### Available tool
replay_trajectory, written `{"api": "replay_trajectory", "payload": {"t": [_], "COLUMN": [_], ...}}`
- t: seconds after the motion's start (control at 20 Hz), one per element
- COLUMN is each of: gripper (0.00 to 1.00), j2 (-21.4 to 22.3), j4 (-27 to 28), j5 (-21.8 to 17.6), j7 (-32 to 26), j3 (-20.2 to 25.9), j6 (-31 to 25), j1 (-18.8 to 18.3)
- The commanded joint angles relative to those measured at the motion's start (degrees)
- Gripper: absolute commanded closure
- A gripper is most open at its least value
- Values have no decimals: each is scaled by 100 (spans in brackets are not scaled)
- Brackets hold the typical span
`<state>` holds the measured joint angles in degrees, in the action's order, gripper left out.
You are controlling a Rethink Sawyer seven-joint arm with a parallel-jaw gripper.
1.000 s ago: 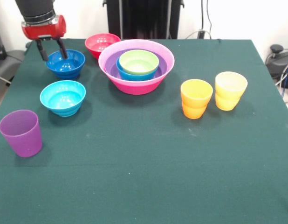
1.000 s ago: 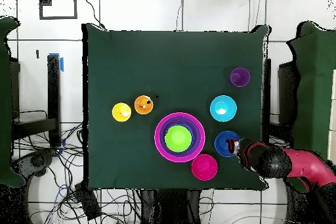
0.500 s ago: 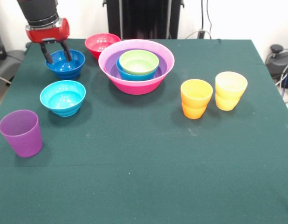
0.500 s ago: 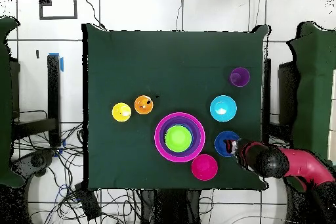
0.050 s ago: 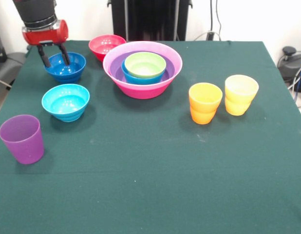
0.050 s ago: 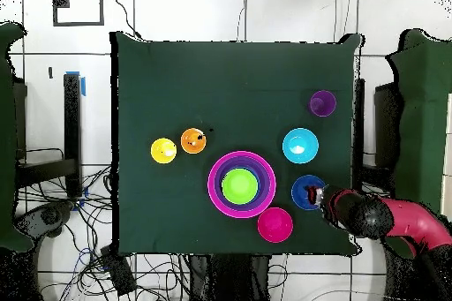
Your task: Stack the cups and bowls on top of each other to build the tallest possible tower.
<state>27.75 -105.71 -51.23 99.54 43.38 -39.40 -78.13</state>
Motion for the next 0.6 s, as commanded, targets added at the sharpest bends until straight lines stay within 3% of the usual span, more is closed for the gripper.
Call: {"api": "replay_trajectory", "payload": {"t": [0.05,0.6], "gripper": [0,0], "j2": [76,58], "j4": [637,660], "j5": [-42,-18], "j7": [-2253,-2290], "j3": [142,178], "j6": [-850,-914], "j1": [126,93]}}
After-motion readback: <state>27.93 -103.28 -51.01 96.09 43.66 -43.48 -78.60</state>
